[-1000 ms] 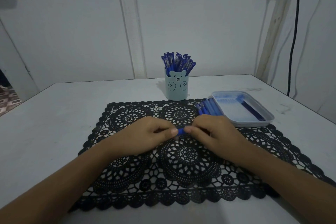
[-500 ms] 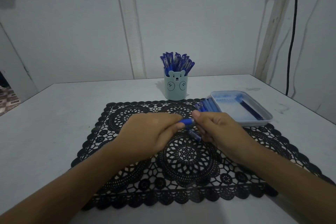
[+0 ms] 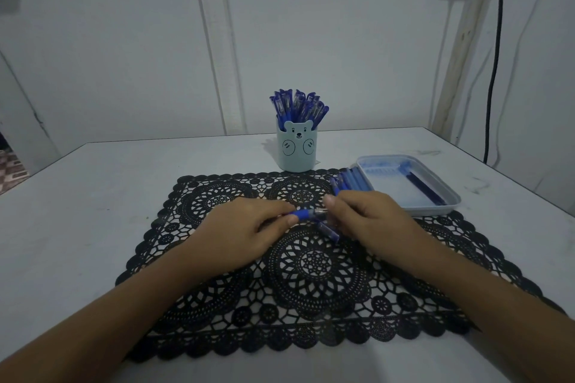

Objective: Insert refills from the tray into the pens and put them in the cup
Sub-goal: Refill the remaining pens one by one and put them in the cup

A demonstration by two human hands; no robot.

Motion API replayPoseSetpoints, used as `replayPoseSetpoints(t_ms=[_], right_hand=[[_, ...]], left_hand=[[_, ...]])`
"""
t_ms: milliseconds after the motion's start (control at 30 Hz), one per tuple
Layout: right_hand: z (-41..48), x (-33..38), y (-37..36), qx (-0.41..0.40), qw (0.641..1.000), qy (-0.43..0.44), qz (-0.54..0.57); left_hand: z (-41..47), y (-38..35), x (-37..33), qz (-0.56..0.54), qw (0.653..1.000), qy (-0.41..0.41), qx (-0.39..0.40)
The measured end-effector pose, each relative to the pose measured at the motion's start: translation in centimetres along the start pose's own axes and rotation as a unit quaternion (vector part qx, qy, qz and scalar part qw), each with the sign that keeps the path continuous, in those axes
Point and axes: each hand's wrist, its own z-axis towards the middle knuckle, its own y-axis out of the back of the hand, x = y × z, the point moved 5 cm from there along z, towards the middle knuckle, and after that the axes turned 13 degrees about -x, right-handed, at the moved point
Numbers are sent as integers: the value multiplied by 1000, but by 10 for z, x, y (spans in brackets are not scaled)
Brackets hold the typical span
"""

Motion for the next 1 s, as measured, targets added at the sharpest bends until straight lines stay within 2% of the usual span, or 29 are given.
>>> replayPoseSetpoints(t_ms=[167,300,467,633,800,1000], right_hand=[[0,-4,-1,-1,1000,-14,26],[1,-1,0,-2,1000,-13,-7],[2,-2,-1,4,998,-28,49],[-1,0,-5,38,999,-8,-25],[0,-5,-6,25,997,-44,58],[2,-2,-4,3,996,-44,79]], left_hand=[[-1,0,0,27,999,-19,-14],[-2,0,-4,32,999,-26,-12],[-2,-1,-4,33,999,-26,-11],[-2,-3,-4,36,999,-27,-12],[-2,-4,-1,28,999,-21,-21],[-3,-7,3,34,999,-11,-14]])
